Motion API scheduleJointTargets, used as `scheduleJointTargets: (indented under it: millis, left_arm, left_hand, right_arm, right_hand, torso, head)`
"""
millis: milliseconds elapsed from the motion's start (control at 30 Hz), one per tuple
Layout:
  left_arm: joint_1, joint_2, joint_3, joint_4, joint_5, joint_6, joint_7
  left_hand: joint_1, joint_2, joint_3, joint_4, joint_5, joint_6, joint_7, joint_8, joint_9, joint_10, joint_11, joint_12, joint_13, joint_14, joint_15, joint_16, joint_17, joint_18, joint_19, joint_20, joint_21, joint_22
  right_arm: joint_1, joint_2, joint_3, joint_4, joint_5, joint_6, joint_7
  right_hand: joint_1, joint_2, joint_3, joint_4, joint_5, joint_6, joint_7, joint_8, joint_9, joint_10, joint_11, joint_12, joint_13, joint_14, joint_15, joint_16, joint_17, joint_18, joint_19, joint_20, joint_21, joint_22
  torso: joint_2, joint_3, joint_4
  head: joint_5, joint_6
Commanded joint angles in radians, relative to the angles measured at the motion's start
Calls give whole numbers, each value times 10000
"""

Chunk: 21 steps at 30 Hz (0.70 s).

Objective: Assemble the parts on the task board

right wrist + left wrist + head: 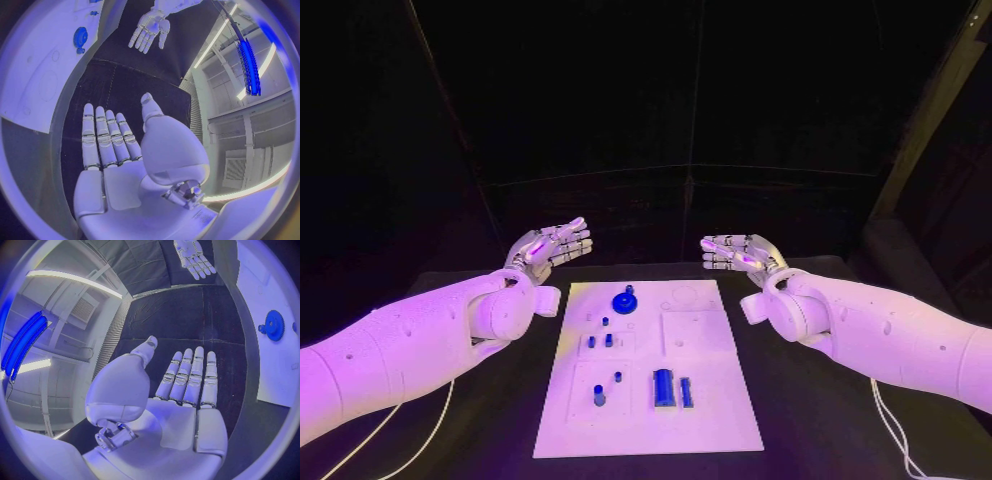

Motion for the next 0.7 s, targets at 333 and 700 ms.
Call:
scheduleJointTargets:
  millis: [333,700]
  left_arm:
    - [-474,-552,306,2367,-580,-3179,564]
    - [-867,-996,548,4233,-971,-5502,953]
  left_hand:
    - [-5057,199,-1173,7,-198,-3788,-1393,-329,-210,-4029,-1266,-441,-202,-3726,-1137,-822,-288,-654,-2908,-1064,-428,-1230]
    - [-6846,199,-2259,7,-198,-5125,-1393,-329,-210,-5457,-1266,-441,-202,-5044,-1137,-1574,-288,-1466,-3937,-2051,-428,-1666]
  right_arm:
    - [-235,-877,228,2906,1286,-2972,1019]
    - [-399,-1455,364,4726,2031,-4680,1594]
  right_hand:
    - [-5954,-293,898,-252,-1311,-3747,-772,-219,-358,-4091,-1180,-460,-211,-4307,-794,-300,-836,-657,-3848,-882,-1154,-467]
    - [-8038,-293,898,-252,-1311,-5056,-1477,-219,-358,-5516,-1180,-460,-211,-5815,-794,-300,-836,-1467,-5182,-1701,-2225,-467]
  torso:
    - [-43,141,198]
    - [-43,141,198]
  head:
    - [242,178]
    - [242,178]
